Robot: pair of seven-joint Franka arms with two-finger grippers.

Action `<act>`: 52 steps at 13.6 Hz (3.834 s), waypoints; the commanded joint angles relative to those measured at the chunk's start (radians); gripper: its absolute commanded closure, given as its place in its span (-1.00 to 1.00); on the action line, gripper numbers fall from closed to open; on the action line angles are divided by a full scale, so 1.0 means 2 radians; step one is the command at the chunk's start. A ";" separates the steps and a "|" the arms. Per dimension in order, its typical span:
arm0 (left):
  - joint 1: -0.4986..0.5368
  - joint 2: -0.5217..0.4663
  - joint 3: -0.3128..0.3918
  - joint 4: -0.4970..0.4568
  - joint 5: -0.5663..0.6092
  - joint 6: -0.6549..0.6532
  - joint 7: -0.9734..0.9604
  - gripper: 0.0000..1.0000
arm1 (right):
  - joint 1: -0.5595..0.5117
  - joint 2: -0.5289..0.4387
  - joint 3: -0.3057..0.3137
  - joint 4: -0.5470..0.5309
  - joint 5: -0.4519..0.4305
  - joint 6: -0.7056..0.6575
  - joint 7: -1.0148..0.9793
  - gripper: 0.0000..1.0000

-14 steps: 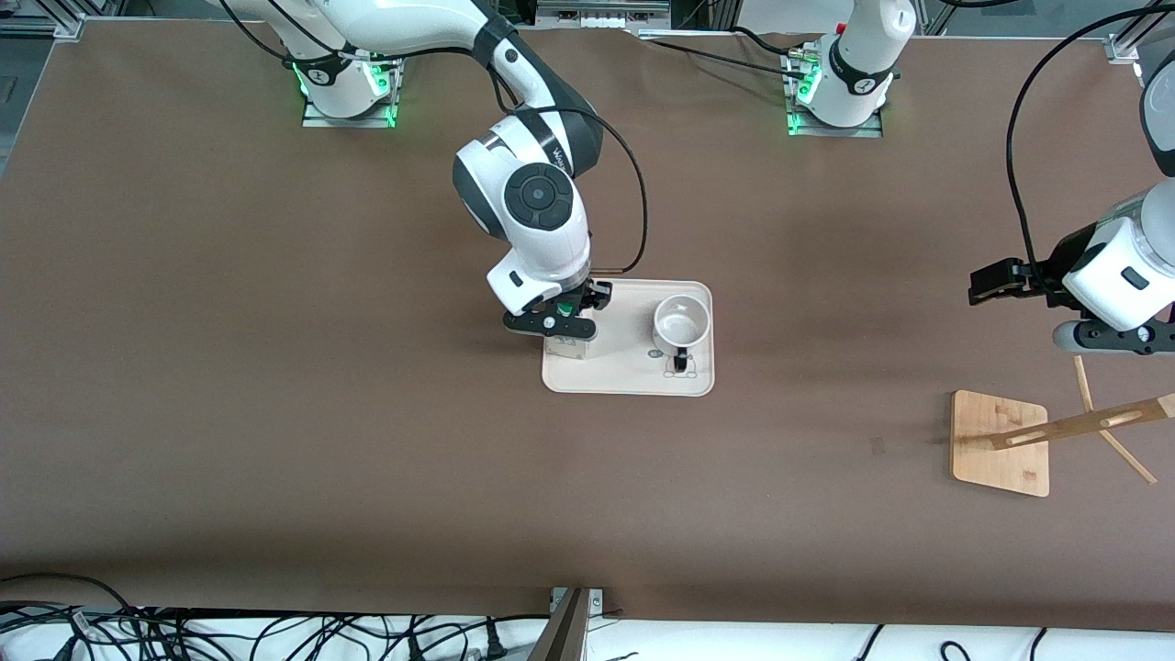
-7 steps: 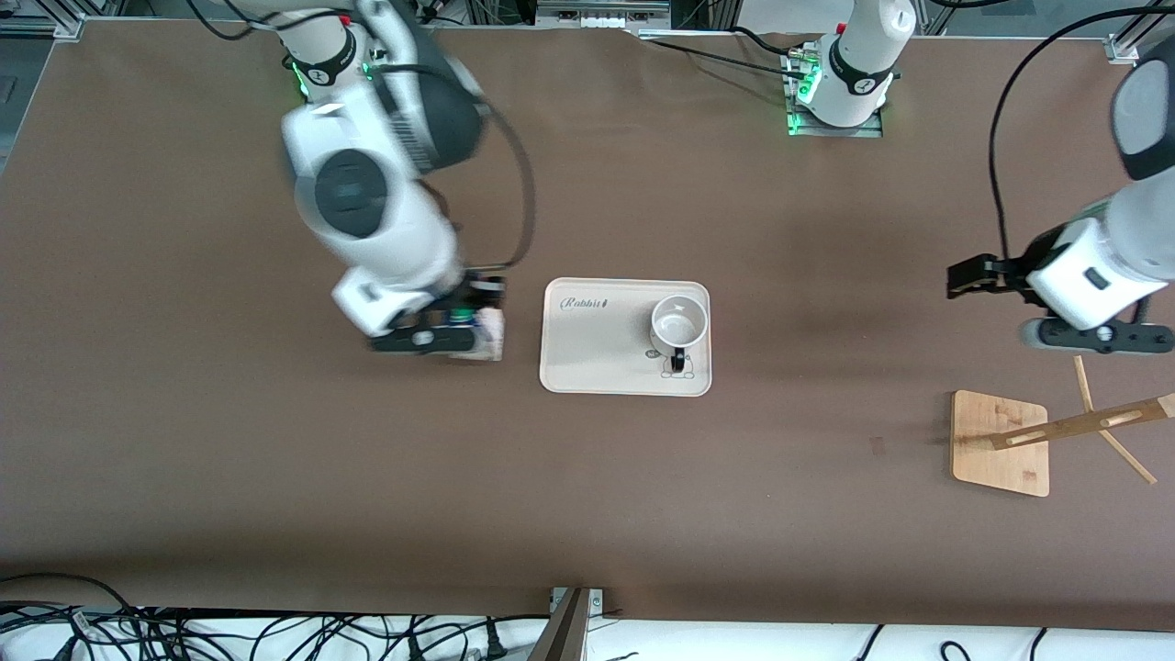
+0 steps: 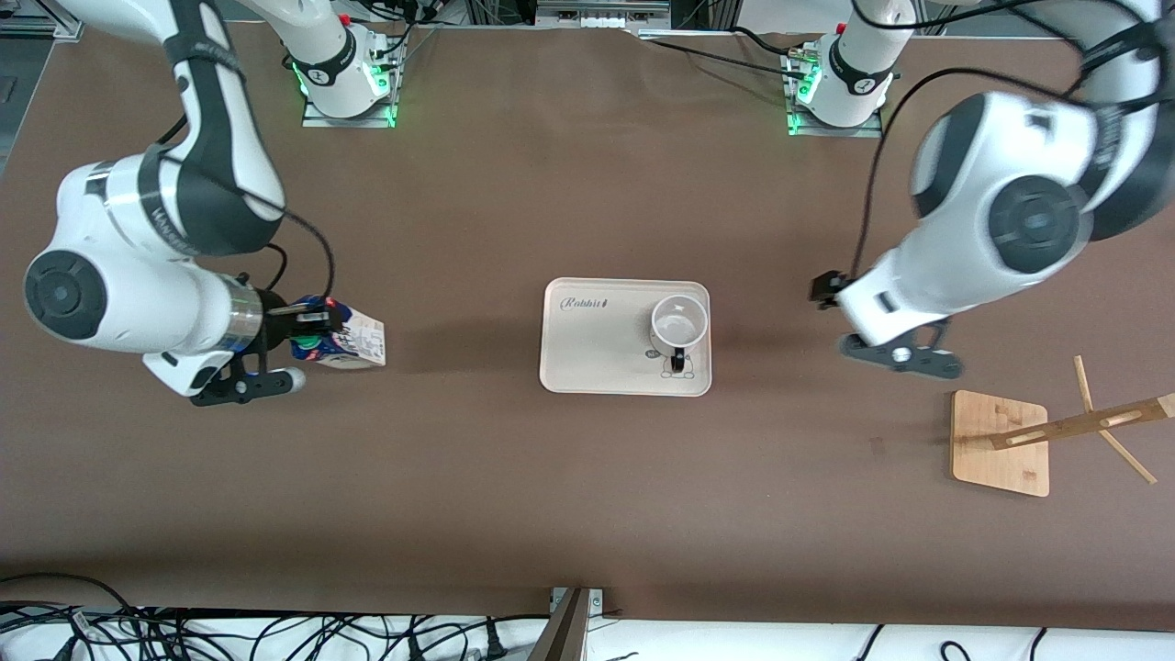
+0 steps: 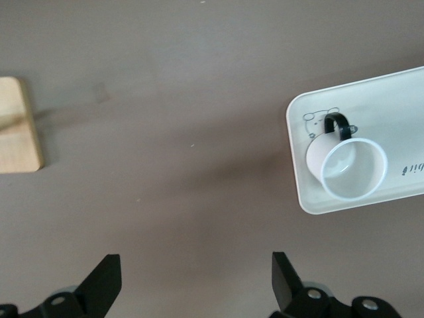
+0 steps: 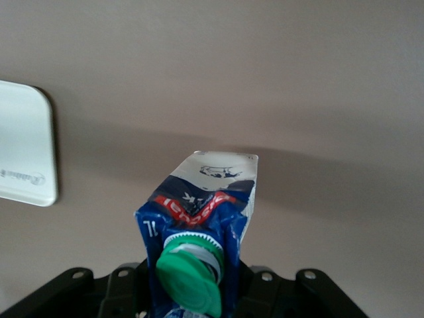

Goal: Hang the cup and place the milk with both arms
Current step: 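Carry the carton away with the right gripper while the left gripper reaches the mug, then lower the carton with the right gripper while the left gripper grasps the mug, then open the right gripper and withdraw it from the standing milk carton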

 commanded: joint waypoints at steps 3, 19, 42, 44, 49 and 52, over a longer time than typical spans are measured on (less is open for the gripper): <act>-0.019 0.068 0.006 0.013 -0.035 0.059 -0.004 -1.00 | -0.010 -0.023 0.002 -0.060 0.009 0.033 -0.023 0.37; -0.109 0.072 -0.015 -0.152 -0.129 0.314 -0.170 -1.00 | -0.012 -0.018 -0.001 -0.108 0.014 0.111 -0.019 -1.00; -0.113 0.072 -0.060 -0.215 -0.110 0.411 -0.211 -1.00 | -0.012 -0.171 -0.035 -0.035 -0.049 -0.029 -0.002 -1.00; -0.118 0.075 -0.060 -0.215 -0.110 0.412 -0.213 -1.00 | -0.012 -0.182 -0.035 -0.041 -0.053 -0.037 -0.004 -1.00; -0.119 0.078 -0.060 -0.214 -0.082 0.418 -0.213 0.07 | -0.012 -0.197 -0.034 -0.068 -0.066 -0.030 -0.004 -1.00; -0.120 0.079 -0.060 -0.215 -0.066 0.418 -0.213 1.00 | -0.011 -0.201 -0.033 -0.069 -0.070 -0.033 -0.004 -1.00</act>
